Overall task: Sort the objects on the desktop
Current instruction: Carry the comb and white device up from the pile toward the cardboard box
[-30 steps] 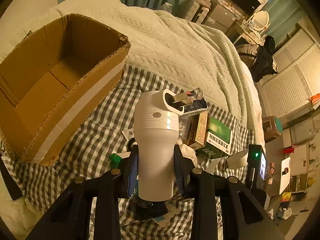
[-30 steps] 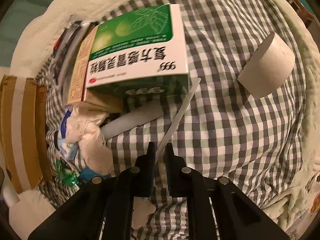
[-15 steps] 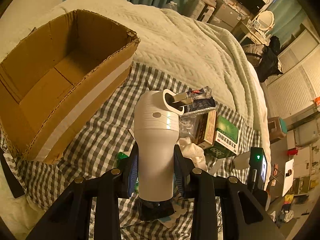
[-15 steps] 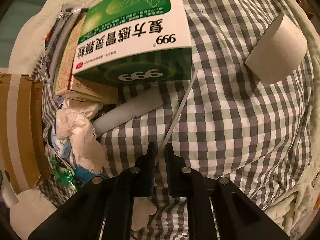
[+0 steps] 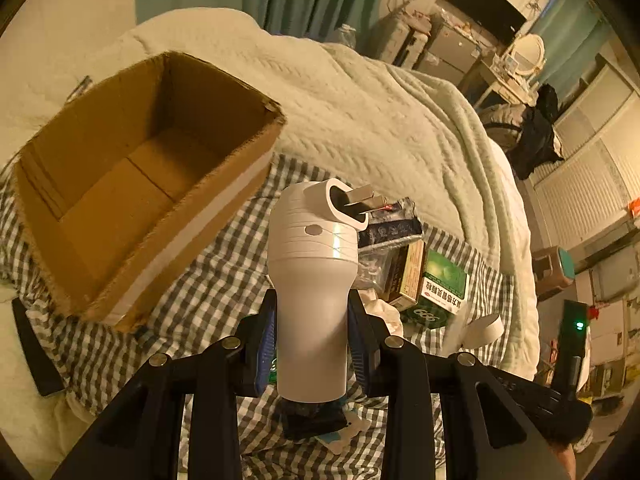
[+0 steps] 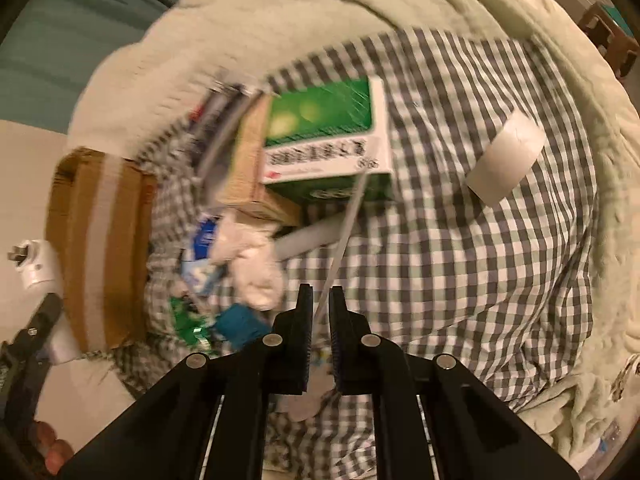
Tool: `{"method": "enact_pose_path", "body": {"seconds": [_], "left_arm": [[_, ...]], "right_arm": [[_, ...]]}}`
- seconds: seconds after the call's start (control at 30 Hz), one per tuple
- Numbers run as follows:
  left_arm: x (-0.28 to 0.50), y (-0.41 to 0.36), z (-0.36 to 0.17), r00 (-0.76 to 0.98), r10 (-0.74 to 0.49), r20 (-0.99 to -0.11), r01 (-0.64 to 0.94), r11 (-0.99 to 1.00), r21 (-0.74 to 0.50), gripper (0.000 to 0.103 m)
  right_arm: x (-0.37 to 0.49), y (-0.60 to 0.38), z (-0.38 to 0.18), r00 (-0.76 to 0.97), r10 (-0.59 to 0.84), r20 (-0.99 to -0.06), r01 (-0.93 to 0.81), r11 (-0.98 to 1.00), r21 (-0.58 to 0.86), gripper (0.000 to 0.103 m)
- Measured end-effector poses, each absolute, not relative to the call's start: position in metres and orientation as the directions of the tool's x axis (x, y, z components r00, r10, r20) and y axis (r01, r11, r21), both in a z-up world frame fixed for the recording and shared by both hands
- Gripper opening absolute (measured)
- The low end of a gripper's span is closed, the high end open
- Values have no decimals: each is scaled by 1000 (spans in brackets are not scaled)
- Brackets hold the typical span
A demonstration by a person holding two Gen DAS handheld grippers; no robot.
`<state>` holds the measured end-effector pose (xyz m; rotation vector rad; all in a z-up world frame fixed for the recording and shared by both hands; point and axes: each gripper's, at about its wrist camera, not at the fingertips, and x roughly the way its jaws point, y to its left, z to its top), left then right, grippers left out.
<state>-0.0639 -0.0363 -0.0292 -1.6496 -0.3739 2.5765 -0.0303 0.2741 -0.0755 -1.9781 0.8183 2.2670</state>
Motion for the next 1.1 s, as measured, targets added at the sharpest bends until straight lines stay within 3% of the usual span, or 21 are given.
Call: {"method": "enact_pose_path", "body": {"seconds": [0.17, 0.37, 0.47, 0.67, 0.73, 0.8, 0.87, 1.1], "left_arm": [[-46, -52, -12, -460, 163, -873, 102, -967, -235, 33], [-27, -65, -13, -503, 155, -850, 57, -976, -212, 33], [-25, -66, -22, -487, 152, -860, 64, -976, -208, 33], [-32, -57, -33, -462, 165, -871, 59, -975, -216, 33], [-37, -52, -36, -458, 166, -873, 52, -976, -213, 33], [-43, -49, -40, -452, 163, -877, 51, -977, -208, 33], [-48, -46, -45, -445, 160, -881, 52, -978, -204, 33], [-65, -37, -68, -403, 148, -903, 39, -983, -178, 33]], "right_arm": [[-18, 247, -50, -257, -339, -905, -309, -859, 409, 6], [-22, 194, -60, -302, -335, -892, -265, -870, 417, 8], [-17, 190, -74, -269, -282, -921, -255, -901, 350, 25], [-20, 179, -123, -149, -141, -979, -173, -971, 167, 25], [-25, 176, -138, -123, -132, -984, -166, -974, 152, 30], [-33, 175, -149, -111, -130, -985, -155, -977, 146, 49], [-41, 173, -157, -106, -117, -987, -147, -980, 132, 55], [-62, 181, -192, -39, -119, -992, -186, -975, 125, 55]]}}
